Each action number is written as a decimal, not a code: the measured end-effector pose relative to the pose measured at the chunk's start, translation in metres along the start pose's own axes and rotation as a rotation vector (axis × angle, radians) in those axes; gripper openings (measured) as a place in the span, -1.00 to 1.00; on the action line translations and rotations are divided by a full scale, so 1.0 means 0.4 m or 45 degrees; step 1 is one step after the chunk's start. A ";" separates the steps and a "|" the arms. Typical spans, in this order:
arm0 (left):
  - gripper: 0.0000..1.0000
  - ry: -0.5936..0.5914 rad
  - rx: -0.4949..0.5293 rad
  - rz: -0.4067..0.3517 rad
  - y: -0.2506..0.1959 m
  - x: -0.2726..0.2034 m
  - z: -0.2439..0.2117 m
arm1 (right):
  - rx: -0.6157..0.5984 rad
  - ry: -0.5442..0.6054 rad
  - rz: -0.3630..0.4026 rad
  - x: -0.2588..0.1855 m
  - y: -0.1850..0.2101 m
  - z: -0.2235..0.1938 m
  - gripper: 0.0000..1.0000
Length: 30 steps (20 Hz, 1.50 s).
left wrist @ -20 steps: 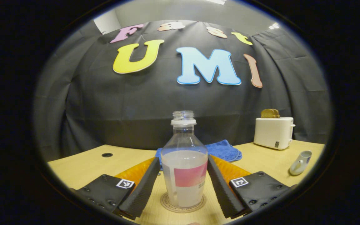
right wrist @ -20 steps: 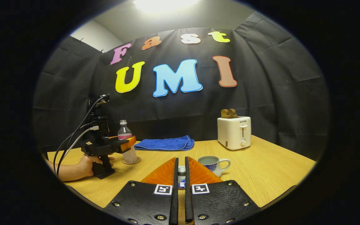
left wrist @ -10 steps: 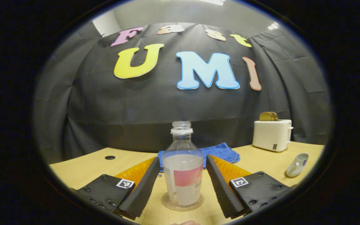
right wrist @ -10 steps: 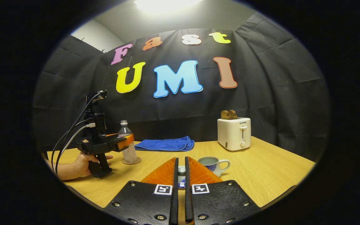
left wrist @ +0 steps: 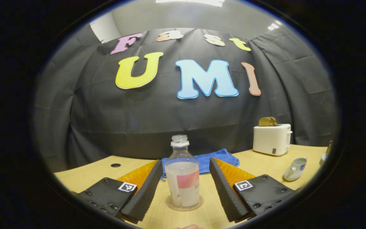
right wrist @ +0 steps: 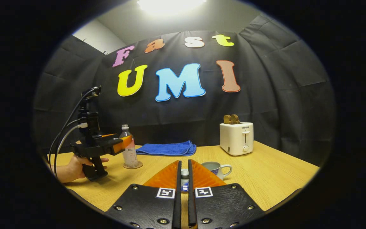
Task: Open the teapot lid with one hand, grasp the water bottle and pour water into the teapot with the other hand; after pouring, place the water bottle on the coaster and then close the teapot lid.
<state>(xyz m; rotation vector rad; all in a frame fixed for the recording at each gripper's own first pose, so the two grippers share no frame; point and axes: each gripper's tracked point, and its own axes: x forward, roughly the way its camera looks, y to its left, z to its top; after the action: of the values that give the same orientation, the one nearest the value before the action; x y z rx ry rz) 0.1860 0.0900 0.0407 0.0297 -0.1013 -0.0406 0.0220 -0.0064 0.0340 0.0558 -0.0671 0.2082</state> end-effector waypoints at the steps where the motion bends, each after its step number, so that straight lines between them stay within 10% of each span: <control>1: 1.00 -0.010 0.002 -0.001 0.000 -0.010 0.012 | 0.000 0.001 0.003 -0.001 0.003 0.002 -0.84; 15: 1.00 0.047 -0.132 -0.072 -0.064 -0.356 0.050 | -0.040 -0.073 -0.134 0.145 -0.120 0.037 -0.84; 30: 1.00 0.089 -0.196 -0.062 -0.090 -0.394 0.009 | -0.080 0.087 -0.212 0.301 -0.178 -0.081 -0.84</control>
<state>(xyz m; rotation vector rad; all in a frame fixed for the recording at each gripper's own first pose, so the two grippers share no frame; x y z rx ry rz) 0.0274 0.0605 0.0272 -0.1200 -0.0271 -0.0957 0.1562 -0.0495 0.0069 -0.0085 -0.0009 0.0413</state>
